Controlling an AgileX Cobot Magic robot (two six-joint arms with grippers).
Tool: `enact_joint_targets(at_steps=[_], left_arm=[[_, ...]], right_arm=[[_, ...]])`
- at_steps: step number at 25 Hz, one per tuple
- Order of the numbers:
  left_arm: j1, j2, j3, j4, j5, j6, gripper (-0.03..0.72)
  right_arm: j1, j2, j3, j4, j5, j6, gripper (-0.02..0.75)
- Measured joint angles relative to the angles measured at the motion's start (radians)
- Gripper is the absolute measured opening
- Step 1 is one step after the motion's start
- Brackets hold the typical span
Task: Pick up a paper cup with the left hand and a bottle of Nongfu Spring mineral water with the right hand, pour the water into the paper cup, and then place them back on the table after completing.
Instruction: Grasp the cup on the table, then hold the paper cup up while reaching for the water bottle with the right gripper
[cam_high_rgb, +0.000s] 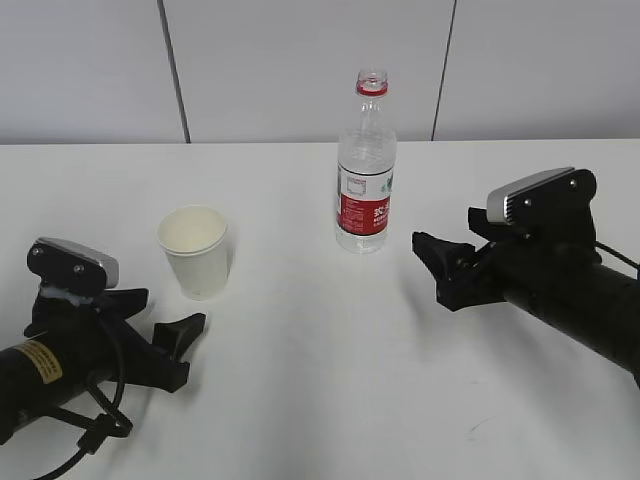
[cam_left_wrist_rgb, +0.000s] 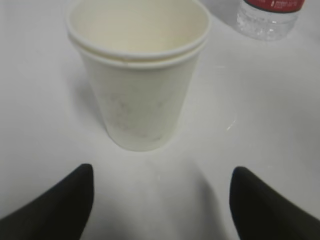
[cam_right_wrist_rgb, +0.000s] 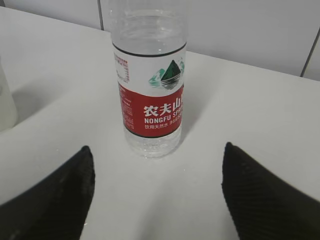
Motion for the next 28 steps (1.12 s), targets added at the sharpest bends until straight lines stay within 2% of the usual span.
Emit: enact_joint_targets(at_steps=[5, 8, 18, 23, 28], left_arm=[[0.0, 0.048, -0.048, 0.015, -0.005, -0.007, 0.578], [0.0, 0.063, -0.084, 0.018, -0.005, -0.007, 0.589], [0.0, 0.144, -0.225, 0.01, -0.007, -0.007, 0.592], [0.0, 0.155, -0.238, -0.067, -0.006, -0.007, 0.59], [0.003, 0.155, -0.238, -0.083, -0.006, -0.007, 0.539]], right_arm=[[0.0, 0.032, 0.0, -0.004, -0.013, 0.006, 0.587], [0.0, 0.034, 0.0, -0.008, -0.016, 0.006, 0.587], [0.0, 0.034, 0.0, -0.014, -0.02, 0.007, 0.587], [0.0, 0.034, 0.0, -0.016, -0.022, 0.007, 0.587], [0.0, 0.034, 0.0, -0.03, -0.022, 0.008, 0.587]])
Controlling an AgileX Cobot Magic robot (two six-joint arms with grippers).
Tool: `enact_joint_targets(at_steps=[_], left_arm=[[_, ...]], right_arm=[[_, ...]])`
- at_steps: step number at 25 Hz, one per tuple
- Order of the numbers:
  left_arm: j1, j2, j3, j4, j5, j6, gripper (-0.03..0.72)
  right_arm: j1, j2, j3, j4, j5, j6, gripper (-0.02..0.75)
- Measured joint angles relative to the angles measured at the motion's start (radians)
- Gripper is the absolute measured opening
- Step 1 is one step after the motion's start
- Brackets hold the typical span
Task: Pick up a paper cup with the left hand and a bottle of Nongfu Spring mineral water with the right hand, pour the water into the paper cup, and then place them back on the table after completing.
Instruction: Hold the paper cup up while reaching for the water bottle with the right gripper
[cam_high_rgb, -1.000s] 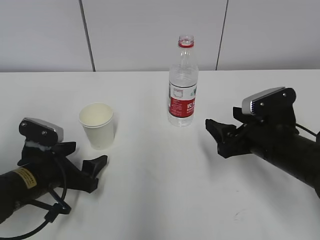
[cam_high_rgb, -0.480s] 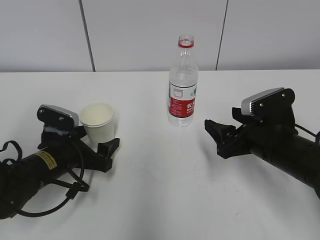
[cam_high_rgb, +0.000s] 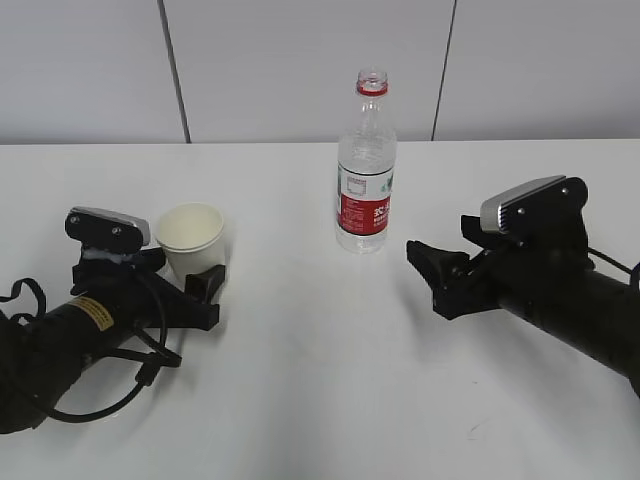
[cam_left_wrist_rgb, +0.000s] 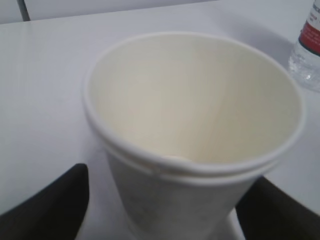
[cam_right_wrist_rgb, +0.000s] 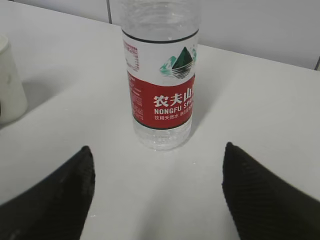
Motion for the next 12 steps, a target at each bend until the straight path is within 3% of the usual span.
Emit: enact_joint_targets(at_steps=[12], left_arm=[[0.0, 0.001, -0.015, 0.003, 0.0, 0.0, 0.461]], right_arm=[[0.0, 0.002, 0.0, -0.021, -0.034, 0.009, 0.587]])
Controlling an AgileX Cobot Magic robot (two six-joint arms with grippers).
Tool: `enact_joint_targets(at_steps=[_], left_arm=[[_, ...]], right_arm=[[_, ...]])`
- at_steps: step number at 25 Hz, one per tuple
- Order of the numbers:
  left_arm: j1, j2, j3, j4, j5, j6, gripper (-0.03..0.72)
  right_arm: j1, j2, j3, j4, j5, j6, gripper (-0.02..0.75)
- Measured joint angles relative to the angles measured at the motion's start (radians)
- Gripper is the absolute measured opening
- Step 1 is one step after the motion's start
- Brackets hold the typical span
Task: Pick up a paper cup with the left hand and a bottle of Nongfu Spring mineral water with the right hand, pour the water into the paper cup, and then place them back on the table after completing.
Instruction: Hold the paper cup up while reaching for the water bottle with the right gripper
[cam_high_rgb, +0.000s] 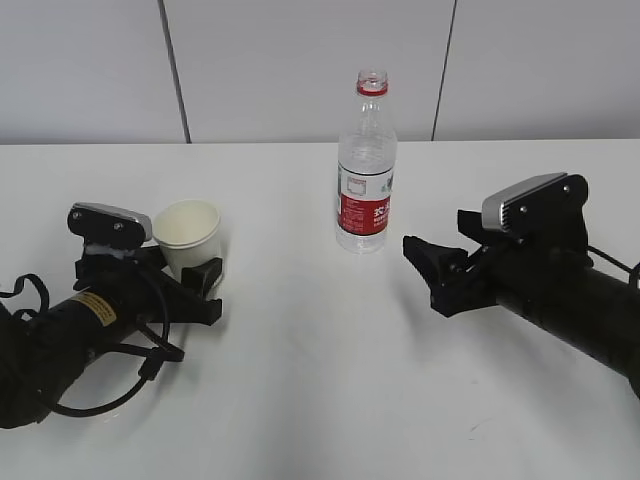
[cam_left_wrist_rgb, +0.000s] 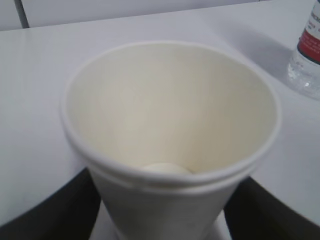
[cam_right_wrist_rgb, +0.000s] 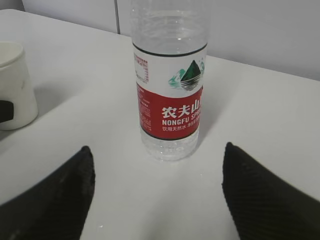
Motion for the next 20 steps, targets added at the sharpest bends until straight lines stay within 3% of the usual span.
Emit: enact_joint_targets(at_steps=[7, 20], left_arm=[[0.0, 0.0, -0.001, 0.0, 0.0, 0.0, 0.382], [0.0, -0.088, 0.027, 0.07, 0.008, 0.0, 0.373]], right_arm=[[0.0, 0.058, -0.002, 0.018, -0.106, 0.004, 0.587], [0.0, 0.248, -0.216, 0.025, -0.12, -0.011, 0.597]])
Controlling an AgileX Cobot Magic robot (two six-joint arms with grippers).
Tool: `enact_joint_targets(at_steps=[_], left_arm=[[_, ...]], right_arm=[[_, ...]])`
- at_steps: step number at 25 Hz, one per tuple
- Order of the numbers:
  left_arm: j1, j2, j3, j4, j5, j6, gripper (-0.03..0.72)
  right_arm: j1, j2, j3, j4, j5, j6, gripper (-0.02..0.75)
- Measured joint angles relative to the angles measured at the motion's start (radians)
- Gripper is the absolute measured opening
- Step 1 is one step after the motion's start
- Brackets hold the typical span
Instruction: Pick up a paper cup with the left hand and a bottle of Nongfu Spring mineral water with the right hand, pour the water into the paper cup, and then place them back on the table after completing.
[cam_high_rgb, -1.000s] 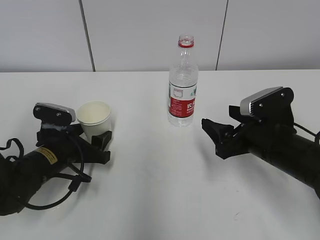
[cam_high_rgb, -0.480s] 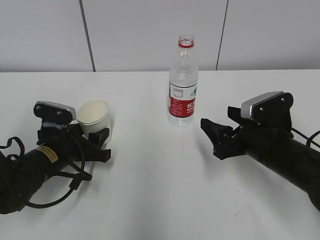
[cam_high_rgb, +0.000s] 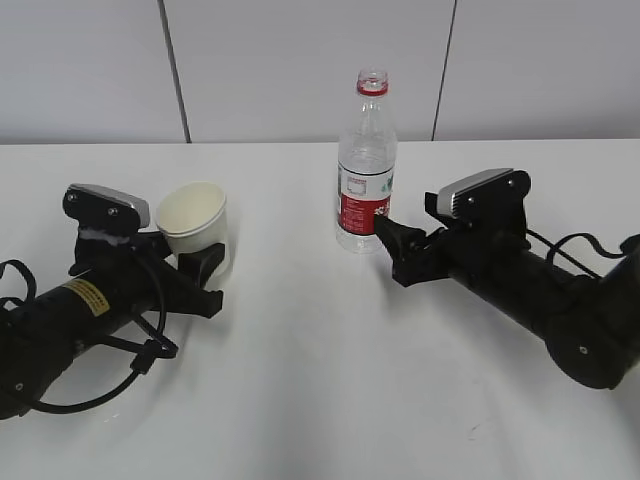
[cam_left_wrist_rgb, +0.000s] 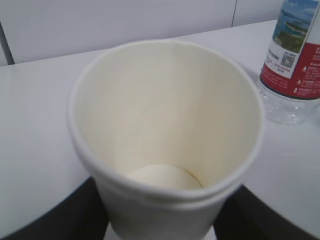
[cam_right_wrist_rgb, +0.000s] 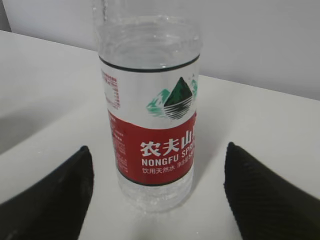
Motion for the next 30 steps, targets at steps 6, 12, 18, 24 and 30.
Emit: enact_joint_targets(at_steps=[6, 12, 18, 24, 30], left_arm=[[0.0, 0.0, 0.0, 0.016, 0.009, 0.0, 0.372], [0.0, 0.0, 0.0, 0.019, 0.009, 0.0, 0.371], [0.0, 0.0, 0.0, 0.02, 0.009, 0.0, 0.372], [0.0, 0.0, 0.0, 0.02, 0.009, 0.0, 0.372], [0.0, 0.0, 0.0, 0.02, 0.01, 0.0, 0.372]], right_arm=[[0.0, 0.104, -0.134, -0.026, 0.0, -0.002, 0.655], [0.0, 0.164, -0.252, -0.06, -0.001, -0.002, 0.661], [0.0, 0.212, -0.351, -0.08, 0.026, 0.003, 0.661], [0.0, 0.242, -0.405, -0.086, 0.036, 0.041, 0.659], [0.0, 0.264, -0.426, -0.092, 0.036, 0.049, 0.559]])
